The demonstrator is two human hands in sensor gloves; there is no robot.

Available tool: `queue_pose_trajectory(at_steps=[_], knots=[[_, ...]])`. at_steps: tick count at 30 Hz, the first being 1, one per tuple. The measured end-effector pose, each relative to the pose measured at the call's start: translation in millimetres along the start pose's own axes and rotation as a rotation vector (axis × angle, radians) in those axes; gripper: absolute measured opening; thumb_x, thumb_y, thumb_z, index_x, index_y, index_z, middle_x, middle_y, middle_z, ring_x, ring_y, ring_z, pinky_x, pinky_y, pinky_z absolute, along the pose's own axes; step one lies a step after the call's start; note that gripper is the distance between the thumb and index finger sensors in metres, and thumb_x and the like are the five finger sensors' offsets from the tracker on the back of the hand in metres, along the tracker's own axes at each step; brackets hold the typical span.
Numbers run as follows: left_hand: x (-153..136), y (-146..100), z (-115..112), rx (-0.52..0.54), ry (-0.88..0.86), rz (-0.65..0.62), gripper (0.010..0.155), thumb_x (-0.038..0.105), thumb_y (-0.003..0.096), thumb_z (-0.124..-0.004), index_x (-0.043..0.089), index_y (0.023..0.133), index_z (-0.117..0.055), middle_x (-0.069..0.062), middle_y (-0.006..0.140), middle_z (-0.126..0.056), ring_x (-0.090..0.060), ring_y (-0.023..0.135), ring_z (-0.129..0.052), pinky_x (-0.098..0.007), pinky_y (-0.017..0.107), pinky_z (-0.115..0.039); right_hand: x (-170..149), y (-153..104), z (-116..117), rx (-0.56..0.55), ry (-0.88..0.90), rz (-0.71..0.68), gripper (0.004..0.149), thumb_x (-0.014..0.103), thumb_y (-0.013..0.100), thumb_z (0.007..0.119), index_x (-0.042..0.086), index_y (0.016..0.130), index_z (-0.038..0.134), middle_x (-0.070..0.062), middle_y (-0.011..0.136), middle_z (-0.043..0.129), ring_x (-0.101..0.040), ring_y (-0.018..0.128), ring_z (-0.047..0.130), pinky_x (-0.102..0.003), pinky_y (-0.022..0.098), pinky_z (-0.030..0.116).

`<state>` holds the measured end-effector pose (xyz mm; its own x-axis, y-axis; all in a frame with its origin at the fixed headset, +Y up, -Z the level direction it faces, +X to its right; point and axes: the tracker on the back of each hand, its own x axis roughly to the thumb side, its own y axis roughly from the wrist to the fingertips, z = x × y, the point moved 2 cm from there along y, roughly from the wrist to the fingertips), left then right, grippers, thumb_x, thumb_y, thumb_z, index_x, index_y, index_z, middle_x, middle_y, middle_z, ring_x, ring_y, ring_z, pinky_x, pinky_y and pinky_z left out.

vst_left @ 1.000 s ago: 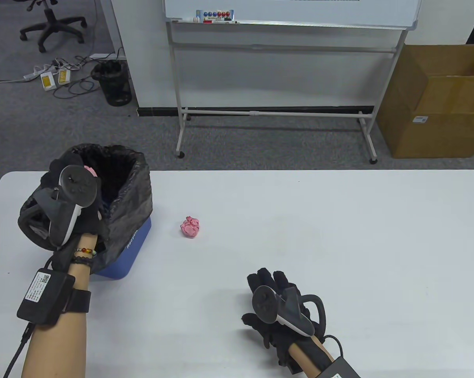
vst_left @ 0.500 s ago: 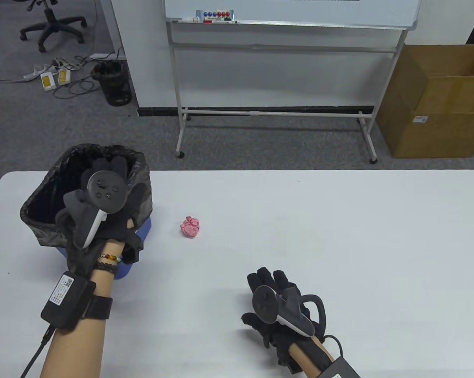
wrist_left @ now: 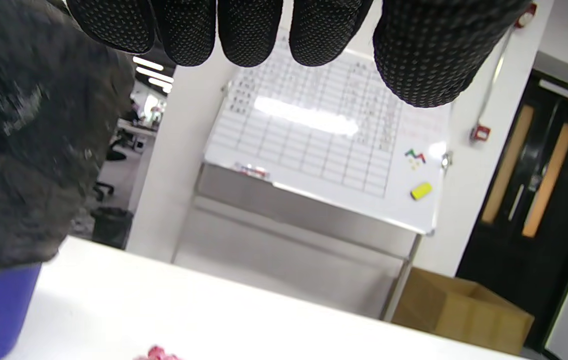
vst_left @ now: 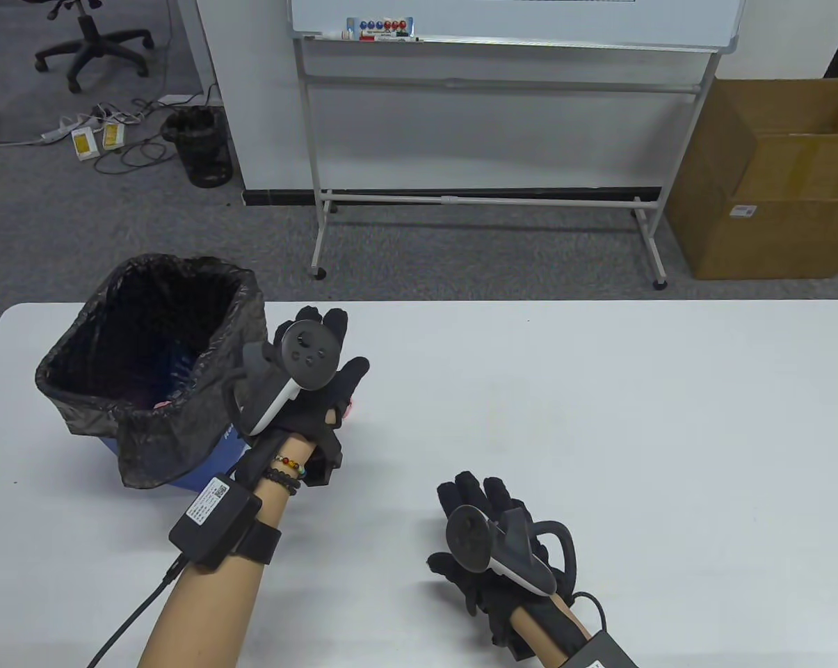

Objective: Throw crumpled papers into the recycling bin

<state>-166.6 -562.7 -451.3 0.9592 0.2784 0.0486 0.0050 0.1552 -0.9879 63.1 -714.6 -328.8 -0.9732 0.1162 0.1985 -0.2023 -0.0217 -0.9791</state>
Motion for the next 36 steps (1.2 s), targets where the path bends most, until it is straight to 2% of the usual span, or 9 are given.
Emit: queue_pose_trajectory(at_steps=[7, 11, 15, 24, 27, 30, 36], knots=[[-8.1, 24.9, -46.8, -0.073, -0.013, 0.027, 0.072, 0.050, 0.0493, -0.078, 0.026, 0.112, -0.053, -0.014, 0.123, -0.047, -0.046, 0.111, -0.054, -0.063, 0.075, -0.057, -0.1, 0.1, 1.8, 0.013, 0.001, -0.005, 0.092, 0.065, 0.030, 0.079, 0.033, 0.109, 0.042, 0.002, 0.119, 0.043, -0.038, 0.112, 0.050, -0.056, 0.076, 0.054], [-19.8, 40.9, -75.1, -0.099, -0.010, 0.051, 0.073, 0.049, 0.0497, -0.078, 0.027, 0.113, -0.049, -0.014, 0.124, -0.045, -0.046, 0.111, -0.051, -0.065, 0.076, -0.055, 2.1, 0.4, 4.7, 0.020, -0.016, -0.020, 0.092, 0.064, 0.030, 0.079, 0.033, 0.108, 0.042, 0.002, 0.119, 0.044, -0.038, 0.112, 0.050, -0.056, 0.076, 0.055], [-35.7, 57.3, -109.3, -0.173, 0.003, 0.096, 0.073, 0.050, 0.0498, -0.077, 0.028, 0.113, -0.048, -0.014, 0.124, -0.043, -0.047, 0.111, -0.051, -0.065, 0.076, -0.055, 3.4, 0.4, 4.6, 0.025, -0.015, -0.028, 0.092, 0.064, 0.030, 0.079, 0.033, 0.109, 0.042, 0.002, 0.119, 0.044, -0.038, 0.112, 0.050, -0.056, 0.076, 0.054], [-60.7, 76.3, -176.2, -0.302, 0.093, 0.173, 0.072, 0.046, 0.0498, -0.078, 0.032, 0.113, -0.046, -0.013, 0.125, -0.037, -0.051, 0.111, -0.049, -0.066, 0.075, -0.053, 12.0, -0.7, 6.1, 0.017, -0.018, -0.070, 0.091, 0.064, 0.030, 0.079, 0.033, 0.108, 0.043, 0.002, 0.119, 0.045, -0.037, 0.112, 0.052, -0.056, 0.075, 0.055], [-63.9, 78.5, -189.7, -0.325, 0.118, 0.191, 0.072, 0.044, 0.0494, -0.080, 0.031, 0.113, -0.046, -0.013, 0.125, -0.040, -0.054, 0.108, -0.056, -0.067, 0.073, -0.058, 14.3, -0.7, 5.6, 0.016, -0.019, -0.072, 0.091, 0.064, 0.031, 0.079, 0.033, 0.108, 0.043, 0.002, 0.119, 0.046, -0.038, 0.111, 0.052, -0.056, 0.076, 0.055], [-63.7, 79.5, -199.2, -0.340, 0.180, 0.202, 0.072, 0.041, 0.0496, -0.079, 0.029, 0.112, -0.047, -0.016, 0.123, -0.046, -0.049, 0.105, -0.068, -0.062, 0.071, -0.068, 15.6, -1.5, 6.1, 0.018, -0.024, -0.076, 0.091, 0.064, 0.031, 0.079, 0.033, 0.108, 0.043, 0.001, 0.119, 0.045, -0.038, 0.111, 0.052, -0.056, 0.075, 0.056], [-60.8, 77.2, -194.7, -0.260, 0.236, 0.214, 0.065, 0.033, 0.0480, -0.083, 0.021, 0.108, -0.061, -0.015, 0.112, -0.067, -0.035, 0.095, -0.085, -0.045, 0.065, -0.084, 15.9, -1.6, 5.4, 0.012, -0.021, -0.074, 0.091, 0.064, 0.031, 0.079, 0.033, 0.108, 0.043, 0.002, 0.119, 0.046, -0.038, 0.112, 0.052, -0.056, 0.075, 0.056]])
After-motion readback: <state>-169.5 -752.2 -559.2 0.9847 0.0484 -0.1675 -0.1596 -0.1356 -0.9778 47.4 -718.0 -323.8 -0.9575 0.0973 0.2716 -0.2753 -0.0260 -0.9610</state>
